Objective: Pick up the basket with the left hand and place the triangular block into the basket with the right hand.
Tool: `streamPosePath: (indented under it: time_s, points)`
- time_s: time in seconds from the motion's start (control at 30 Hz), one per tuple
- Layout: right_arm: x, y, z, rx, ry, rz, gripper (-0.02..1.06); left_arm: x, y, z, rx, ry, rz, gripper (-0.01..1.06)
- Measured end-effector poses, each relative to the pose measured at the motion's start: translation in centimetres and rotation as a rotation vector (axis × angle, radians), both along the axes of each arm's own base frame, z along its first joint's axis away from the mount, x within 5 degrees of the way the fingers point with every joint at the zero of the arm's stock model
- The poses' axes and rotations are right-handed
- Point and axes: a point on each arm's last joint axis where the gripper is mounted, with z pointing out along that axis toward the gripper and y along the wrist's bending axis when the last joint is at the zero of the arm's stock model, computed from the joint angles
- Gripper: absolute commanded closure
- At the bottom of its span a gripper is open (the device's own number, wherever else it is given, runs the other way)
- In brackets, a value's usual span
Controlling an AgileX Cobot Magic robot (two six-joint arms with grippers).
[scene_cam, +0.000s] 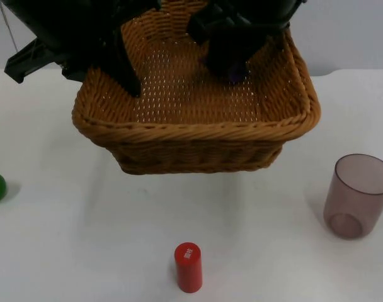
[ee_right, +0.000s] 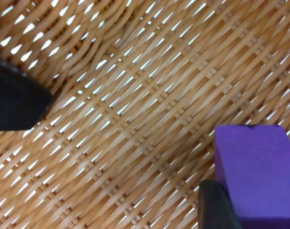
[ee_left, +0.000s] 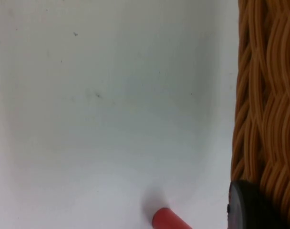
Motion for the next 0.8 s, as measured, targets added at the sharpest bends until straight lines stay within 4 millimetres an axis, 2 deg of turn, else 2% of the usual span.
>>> streamPosePath:
  time_s: [0.1, 0.2, 0.23, 0.3, 0.33, 0.37, 0.5, 0.53, 0.57, 0.67, 0.8]
  points:
    - [0.0, 0.0, 0.0, 0.0, 0.0, 0.001, 1.04, 0.0, 0.0, 0.0, 0.0, 0.0, 0.0, 1.05]
    - [-0.1, 0.2, 0.0, 0.0, 0.0, 0.005, 0.94, 0.0, 0.0, 0.0, 0.0, 0.002, -0.001, 1.05]
    - [-0.2, 0.2, 0.0, -0.001, 0.001, 0.007, 0.94, 0.0, 0.0, 0.0, 0.0, 0.002, -0.001, 1.05]
    - [-0.3, 0.4, 0.0, -0.005, -0.002, 0.017, 0.8, 0.0, 0.0, 0.0, 0.0, 0.003, -0.002, 1.05]
    - [-0.3, 0.4, 0.0, -0.005, -0.002, 0.017, 0.7, 0.0, 0.0, 0.0, 0.0, 0.003, -0.002, 1.05]
    - [-0.5, 0.6, 0.0, -0.006, -0.003, 0.024, 0.7, 0.0, 0.0, 0.0, -0.001, 0.004, -0.001, 1.05]
    - [-0.7, 1.0, 0.0, -0.009, -0.008, 0.047, 0.04, -0.1, 0.0, 0.0, -0.001, 0.009, -0.001, 1.05]
    - [-0.8, 1.0, 0.0, -0.009, -0.008, 0.053, 0.04, -0.1, 0.0, 0.0, -0.001, 0.011, -0.002, 1.05]
    - [-0.8, 1.1, 0.0, -0.011, -0.013, 0.062, 0.0, -0.2, 0.0, -0.1, 0.0, 0.016, -0.004, 1.05]
    - [-0.8, 1.0, 0.3, -0.008, -0.021, 0.066, 0.0, -0.2, 0.0, -0.1, 0.0, 0.016, -0.004, 1.05]
    - [-1.5, 0.5, 2.3, 0.011, -0.062, 0.069, 0.0, -0.2, 0.0, -0.1, 0.0, 0.016, -0.004, 1.05]
